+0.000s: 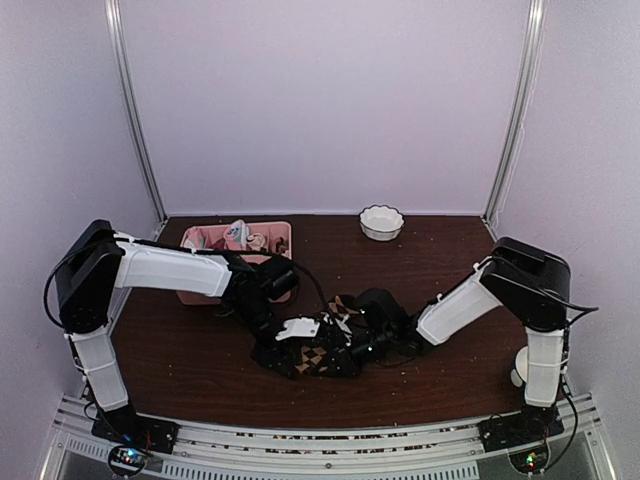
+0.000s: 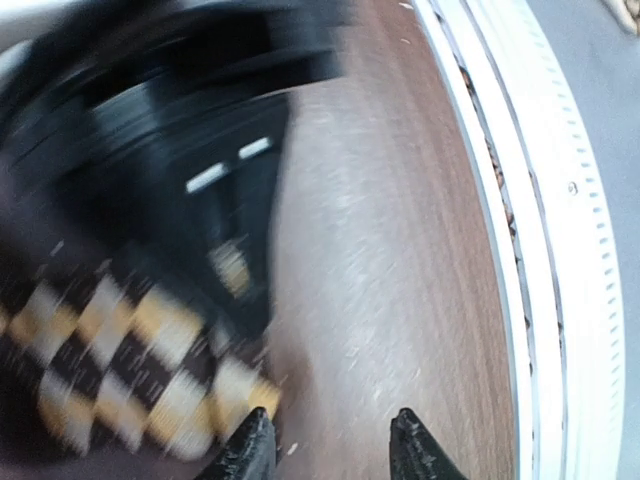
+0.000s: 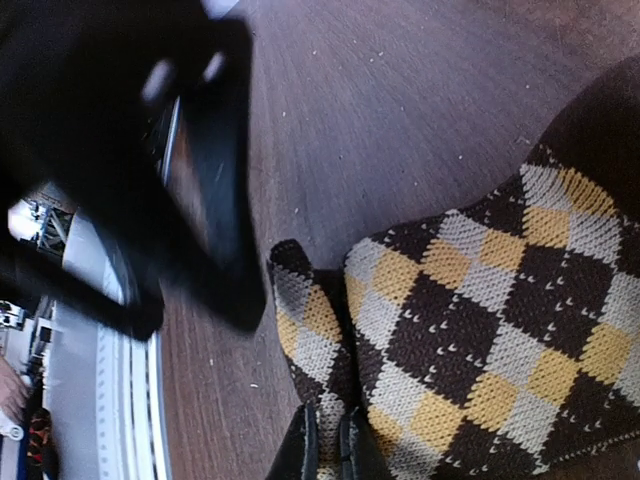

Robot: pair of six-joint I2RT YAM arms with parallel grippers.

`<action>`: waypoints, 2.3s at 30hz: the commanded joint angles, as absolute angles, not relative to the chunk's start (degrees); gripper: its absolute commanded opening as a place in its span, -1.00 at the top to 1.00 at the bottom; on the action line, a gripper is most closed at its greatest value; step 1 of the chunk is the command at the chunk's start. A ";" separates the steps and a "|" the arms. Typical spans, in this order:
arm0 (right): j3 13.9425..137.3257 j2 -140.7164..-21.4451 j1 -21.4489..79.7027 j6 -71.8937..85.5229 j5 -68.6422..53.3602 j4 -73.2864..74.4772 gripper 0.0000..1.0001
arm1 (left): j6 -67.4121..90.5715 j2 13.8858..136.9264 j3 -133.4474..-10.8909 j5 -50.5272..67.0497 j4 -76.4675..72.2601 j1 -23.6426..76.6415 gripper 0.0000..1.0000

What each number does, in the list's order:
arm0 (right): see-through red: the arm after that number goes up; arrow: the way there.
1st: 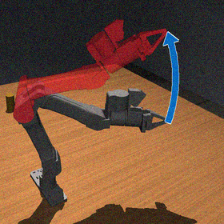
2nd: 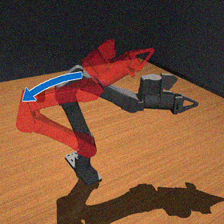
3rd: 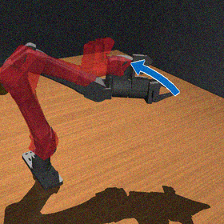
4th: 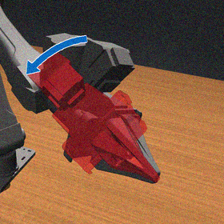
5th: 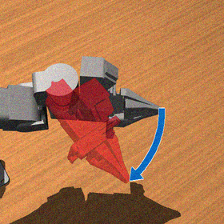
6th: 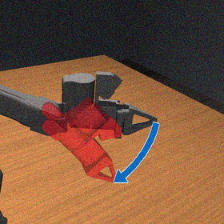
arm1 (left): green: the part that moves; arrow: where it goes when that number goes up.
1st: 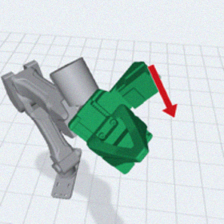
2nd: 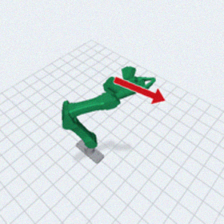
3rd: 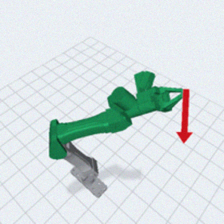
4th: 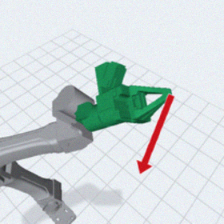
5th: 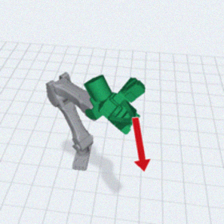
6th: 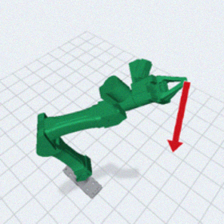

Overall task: Roll the socks
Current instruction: Roll the sock at the center of the board.

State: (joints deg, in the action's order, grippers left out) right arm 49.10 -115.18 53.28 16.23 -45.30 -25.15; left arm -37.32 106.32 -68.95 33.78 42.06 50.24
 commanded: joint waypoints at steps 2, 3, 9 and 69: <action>47.94 -122.87 52.04 19.15 -40.34 -0.75 1.00 | -38.75 104.24 -67.38 28.41 35.29 53.12 0.22; 48.20 -123.21 51.80 19.37 -40.34 -0.25 1.00 | -39.21 104.30 -67.10 27.96 34.85 53.17 0.22; 48.49 -124.38 51.01 19.72 -41.11 0.69 1.00 | -39.51 104.48 -64.20 21.90 28.67 53.17 0.24; 16.18 -79.47 63.35 15.33 24.91 -34.78 -0.99 | -38.56 137.95 -95.55 39.77 70.98 45.35 0.93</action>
